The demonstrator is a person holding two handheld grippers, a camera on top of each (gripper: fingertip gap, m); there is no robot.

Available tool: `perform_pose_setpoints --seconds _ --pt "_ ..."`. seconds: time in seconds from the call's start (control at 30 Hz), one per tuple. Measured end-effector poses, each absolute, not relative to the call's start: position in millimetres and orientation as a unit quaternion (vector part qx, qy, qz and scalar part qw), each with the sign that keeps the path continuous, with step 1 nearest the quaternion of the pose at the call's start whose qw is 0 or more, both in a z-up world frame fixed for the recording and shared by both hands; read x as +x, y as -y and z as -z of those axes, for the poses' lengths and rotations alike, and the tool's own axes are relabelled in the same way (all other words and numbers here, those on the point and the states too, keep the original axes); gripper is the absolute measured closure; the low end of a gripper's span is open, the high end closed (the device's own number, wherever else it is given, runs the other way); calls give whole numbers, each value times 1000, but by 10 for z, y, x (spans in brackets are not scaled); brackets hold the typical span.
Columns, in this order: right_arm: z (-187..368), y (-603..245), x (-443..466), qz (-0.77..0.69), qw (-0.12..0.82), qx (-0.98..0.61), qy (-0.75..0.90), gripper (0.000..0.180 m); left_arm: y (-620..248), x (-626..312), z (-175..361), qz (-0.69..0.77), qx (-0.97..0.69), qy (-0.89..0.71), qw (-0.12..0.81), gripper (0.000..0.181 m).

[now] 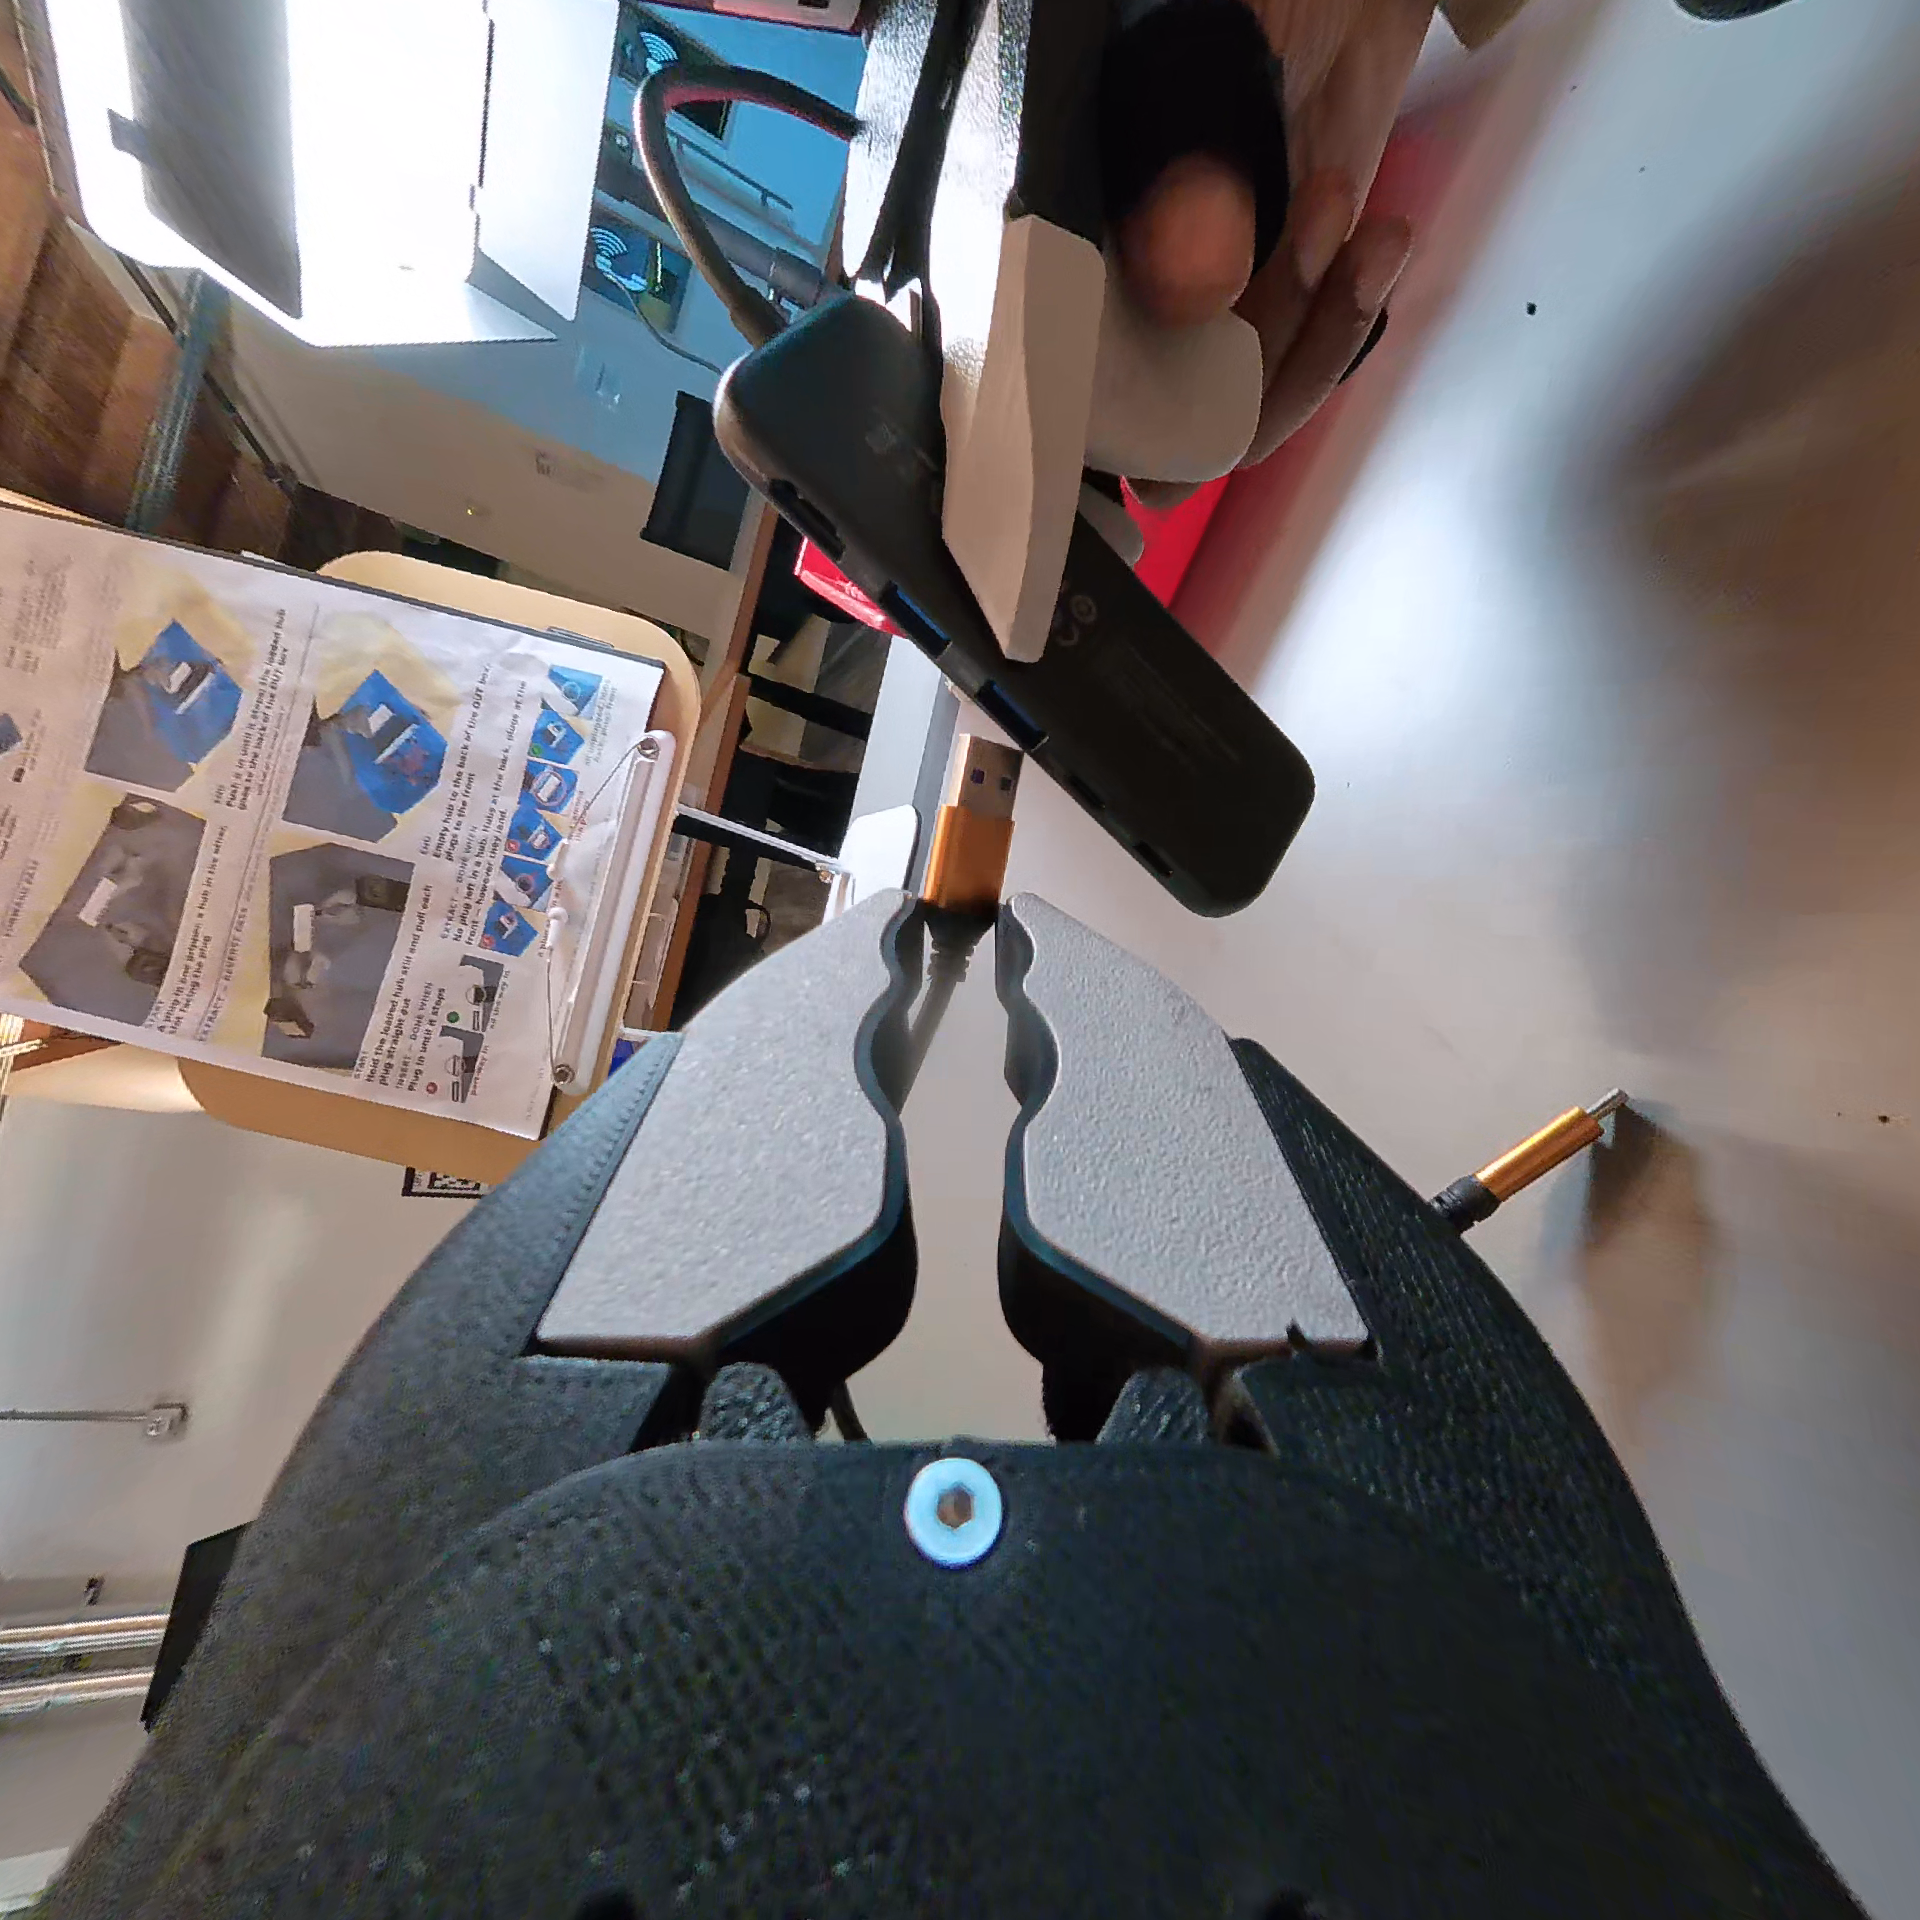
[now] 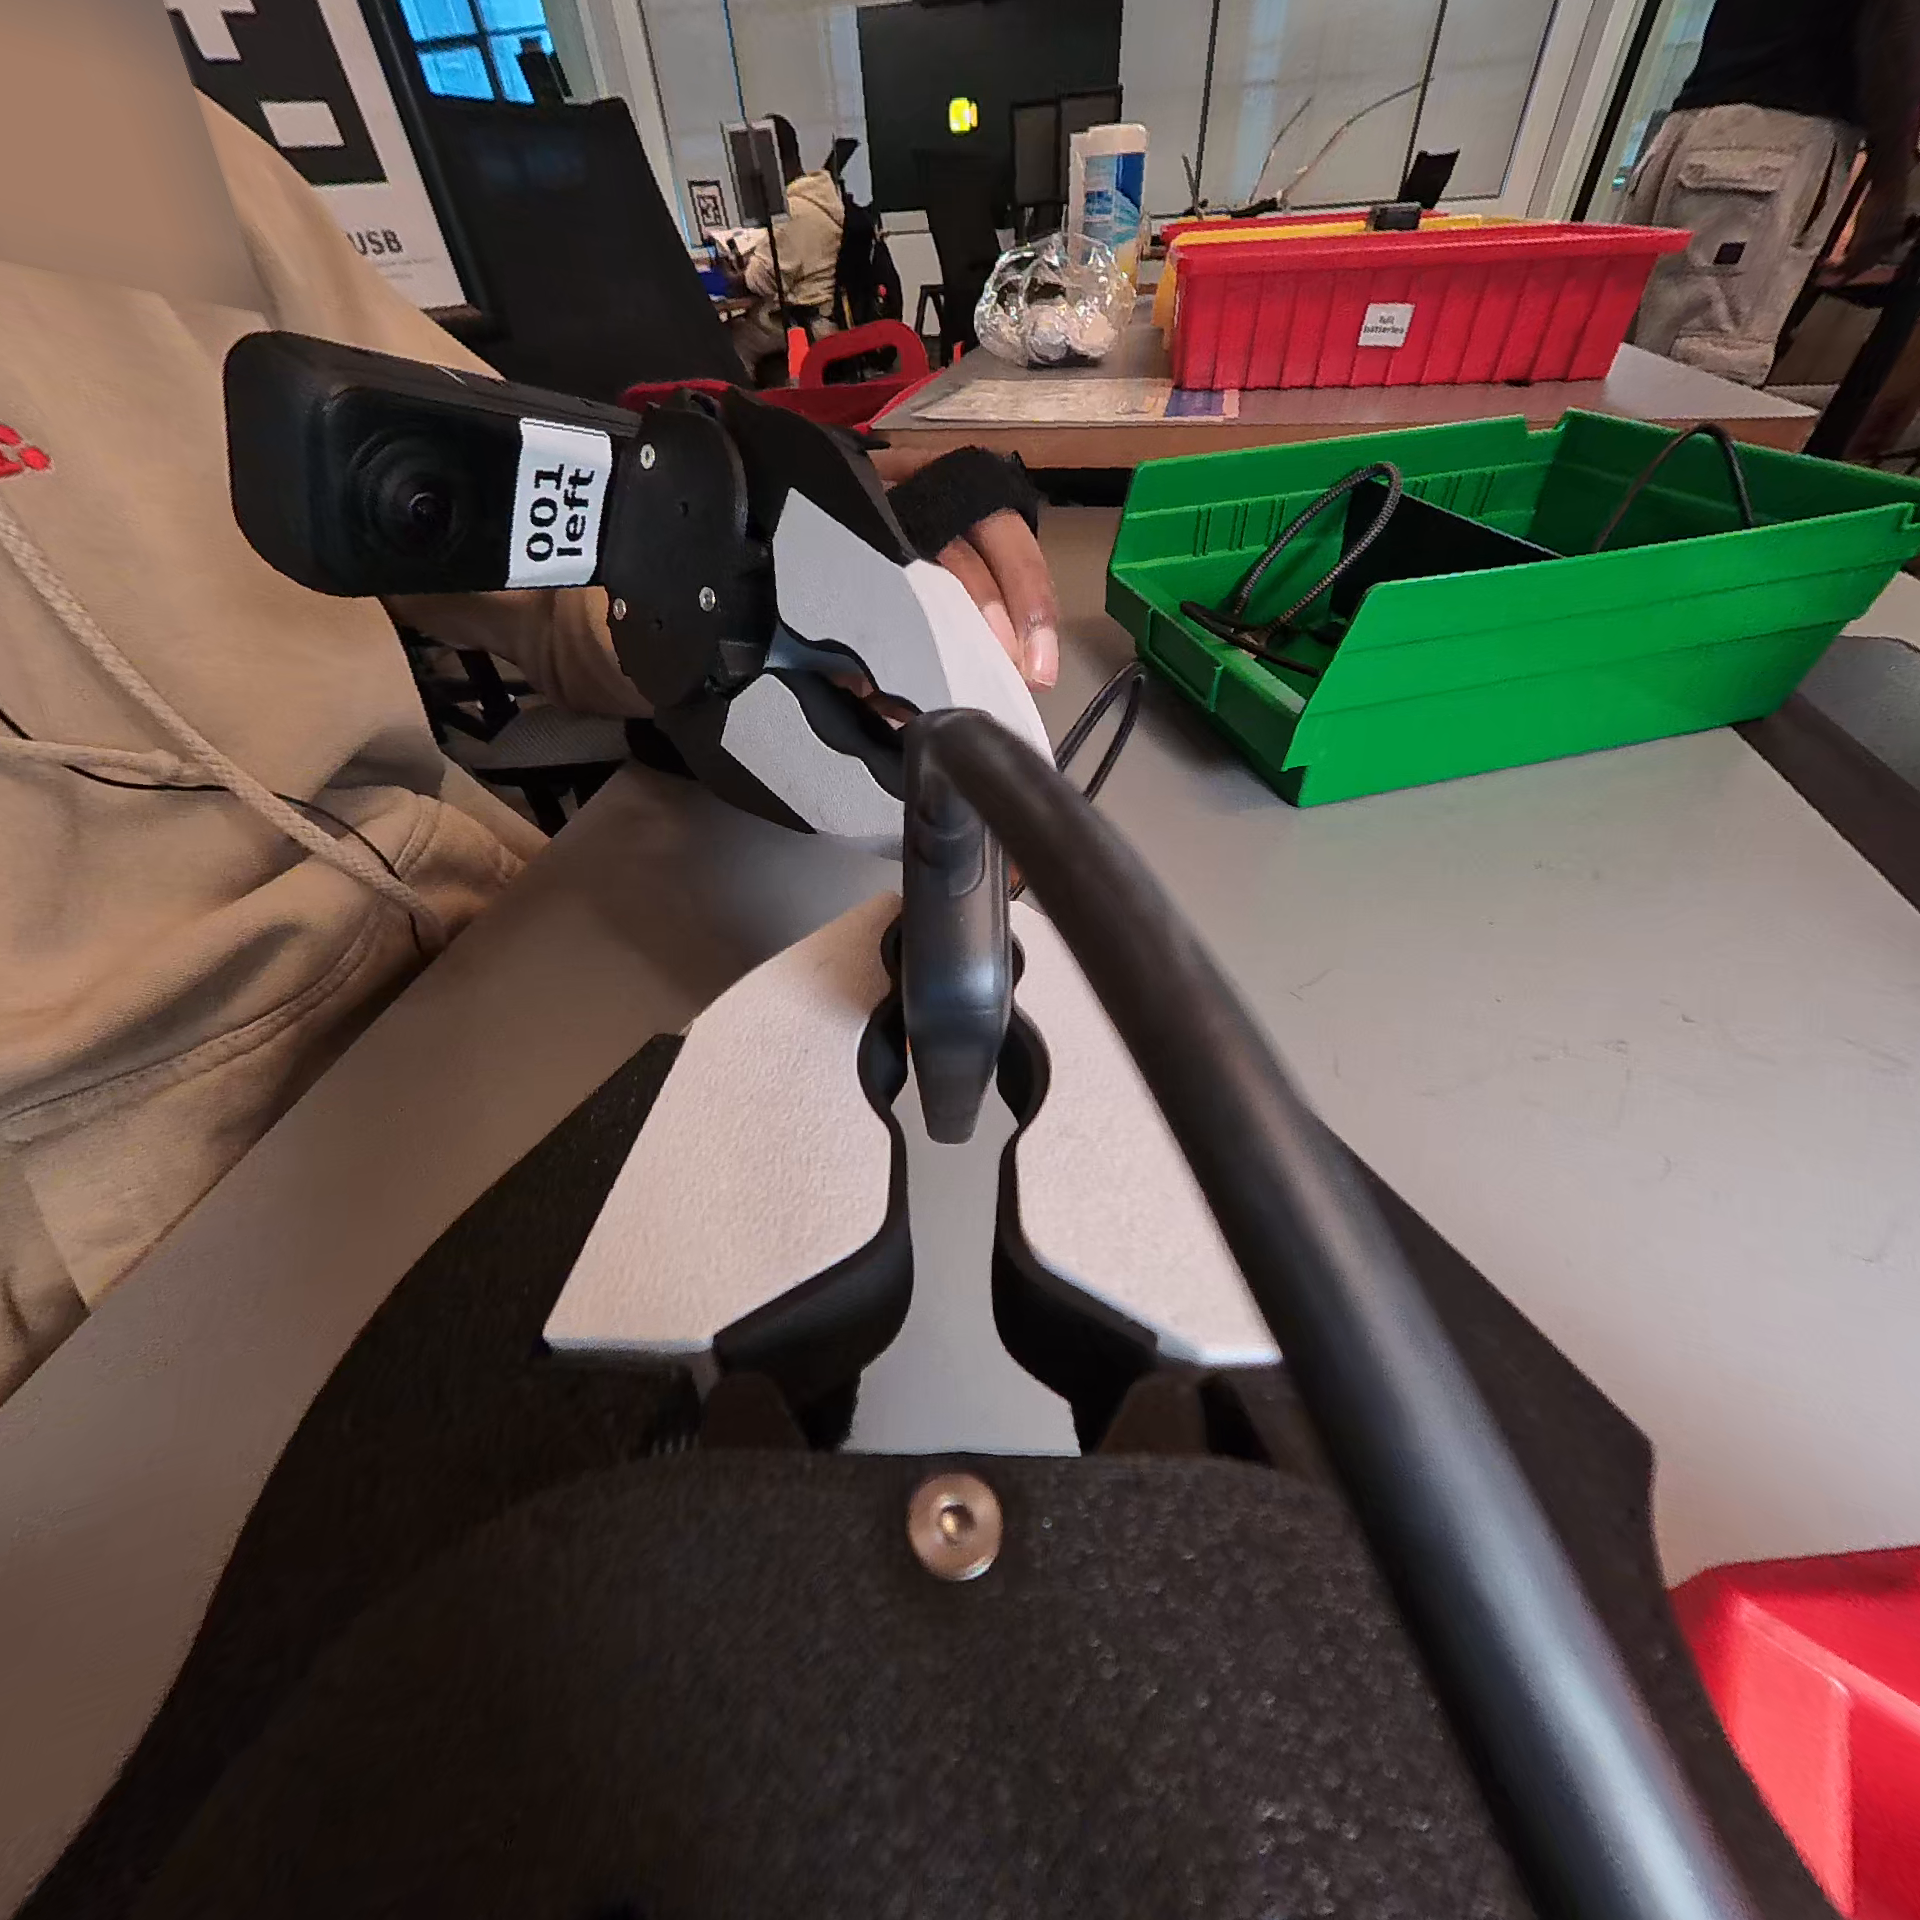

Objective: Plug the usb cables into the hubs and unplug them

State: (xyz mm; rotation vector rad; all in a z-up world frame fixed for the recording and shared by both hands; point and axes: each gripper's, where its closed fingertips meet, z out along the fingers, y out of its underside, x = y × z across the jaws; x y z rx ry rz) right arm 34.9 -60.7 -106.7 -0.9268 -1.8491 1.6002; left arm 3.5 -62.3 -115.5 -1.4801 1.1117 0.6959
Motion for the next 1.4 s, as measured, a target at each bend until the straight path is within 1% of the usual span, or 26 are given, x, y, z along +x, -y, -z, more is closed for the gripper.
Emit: perform_pose_setpoints --seconds 0.03,0.3,0.5,0.73,1.13,1.4 --pt "1071 602 346 -589 261 -343 683 166 625 35 1153 -293 -625 -470 550 168" --pt "1182 490 266 -529 297 -371 703 166 603 11 1273 -278 -645 -478 528 168" --pt "1366 425 143 -449 314 -411 729 166 507 -153 1448 -299 -675 -464 490 168" --pt "1507 417 32 -391 320 -442 741 167 473 -245 1558 -321 -689 -461 459 168" --pt "1479 434 45 -412 318 -438 733 167 500 -211 1525 -307 -682 -469 470 168" --pt "1538 472 41 -397 309 -436 746 167 510 -215 1611 -302 -693 -478 447 168"
